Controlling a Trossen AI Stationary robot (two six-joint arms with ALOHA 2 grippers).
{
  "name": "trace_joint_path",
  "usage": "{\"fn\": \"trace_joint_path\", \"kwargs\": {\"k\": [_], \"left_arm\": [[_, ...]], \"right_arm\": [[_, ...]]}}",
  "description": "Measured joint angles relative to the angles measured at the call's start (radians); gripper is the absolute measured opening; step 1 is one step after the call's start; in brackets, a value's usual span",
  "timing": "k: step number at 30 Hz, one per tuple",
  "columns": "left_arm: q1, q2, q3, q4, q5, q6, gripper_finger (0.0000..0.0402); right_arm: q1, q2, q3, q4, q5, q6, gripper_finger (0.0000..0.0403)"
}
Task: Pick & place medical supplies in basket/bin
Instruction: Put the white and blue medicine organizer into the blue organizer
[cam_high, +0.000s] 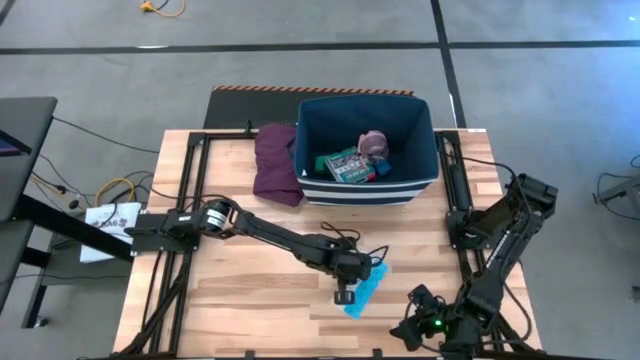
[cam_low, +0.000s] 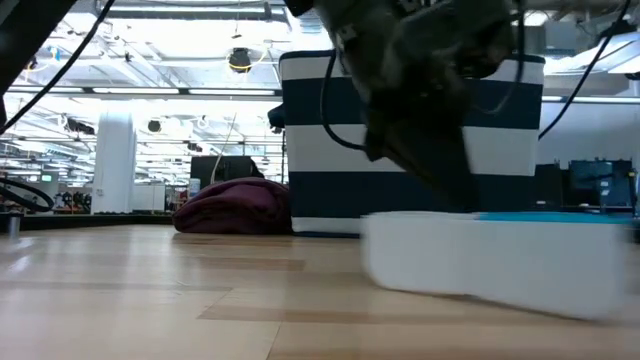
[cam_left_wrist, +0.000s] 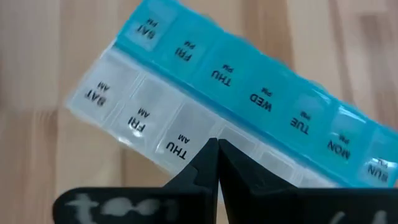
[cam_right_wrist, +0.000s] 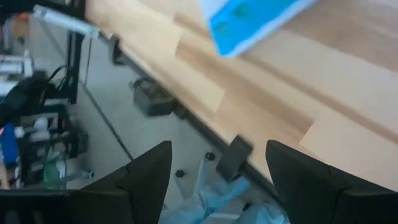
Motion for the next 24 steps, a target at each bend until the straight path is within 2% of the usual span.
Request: {"fn": "trace_joint_path", "kwargs": {"k": [4, 9, 14, 19, 21, 24], "left_arm": [[0.000, -0.044, -0.006, -0.095, -0.012, -0.059, 0.0000], [0.000, -0.156, -0.003, -0.251, -0.088, -0.153, 0.0000], [0.000, -0.241, -0.003, -0.357, -0.131, -0.245, 0.0000], [-0.022, -0.257, -0.008, -0.320, -0.176, -0.342, 0.0000], [-0.036, -0.248, -0.050, -0.240, -0.188, -0.360, 0.0000], [-0.048, -0.247, -0.148, -0.173, -0.135, -0.380, 0.0000]], "right_arm": [[-0.037, 0.042, 0.000, 0.003, 0.001, 0.066, 0.0255], [-0.072, 0.084, 0.000, 0.011, 0.006, 0.146, 0.0255], [-0.111, 0.111, 0.000, 0.000, 0.094, 0.162, 0.0255], [-0.174, 0.136, 0.000, 0.007, 0.162, 0.183, 0.0255], [-0.201, 0.149, 0.000, 0.008, 0.159, 0.176, 0.0255], [-0.220, 0.149, -0.001, 0.020, 0.153, 0.184, 0.0255]]}}
